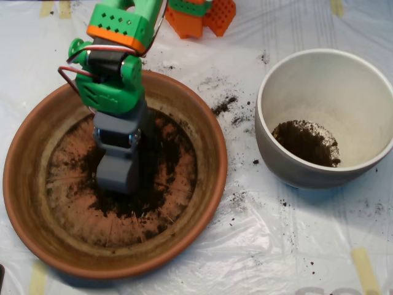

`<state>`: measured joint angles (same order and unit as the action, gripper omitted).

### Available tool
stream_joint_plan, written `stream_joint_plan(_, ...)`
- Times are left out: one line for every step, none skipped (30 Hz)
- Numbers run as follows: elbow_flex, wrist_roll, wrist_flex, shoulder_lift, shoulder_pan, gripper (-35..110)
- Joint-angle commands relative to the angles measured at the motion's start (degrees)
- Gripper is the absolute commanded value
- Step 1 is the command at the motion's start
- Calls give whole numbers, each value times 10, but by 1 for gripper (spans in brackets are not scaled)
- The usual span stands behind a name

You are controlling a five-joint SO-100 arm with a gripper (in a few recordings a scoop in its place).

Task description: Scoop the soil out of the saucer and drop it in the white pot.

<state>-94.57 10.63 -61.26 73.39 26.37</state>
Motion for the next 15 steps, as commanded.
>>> stream_joint_plan(4, 11, -2, 29, 3, 17)
stream_joint_plan(1, 11, 3, 36, 5, 15)
stream_joint_plan(0, 10, 4, 40, 8, 12)
stream_joint_plan(0, 7, 5, 43, 11, 9)
stream_joint_plan(0, 4, 5, 47, 12, 5)
stream_joint_plan(0, 3, 5, 54, 13, 4)
stream_joint_plan(0, 4, 6, 61, 12, 3)
stream_joint_plan(-1, 5, 7, 68, 11, 2)
stream_joint_plan(-1, 5, 4, 76, 11, 0)
stream_joint_plan(3, 5, -1, 84, 8, 0)
stream_joint_plan(7, 6, -7, 93, 4, 0)
stream_joint_plan(10, 4, -11, 103, 0, 0)
stream_joint_plan(11, 4, -14, 114, -5, 0)
stream_joint_plan(18, 3, -22, 124, -11, 0)
stream_joint_plan(25, 0, -30, 134, -18, 0)
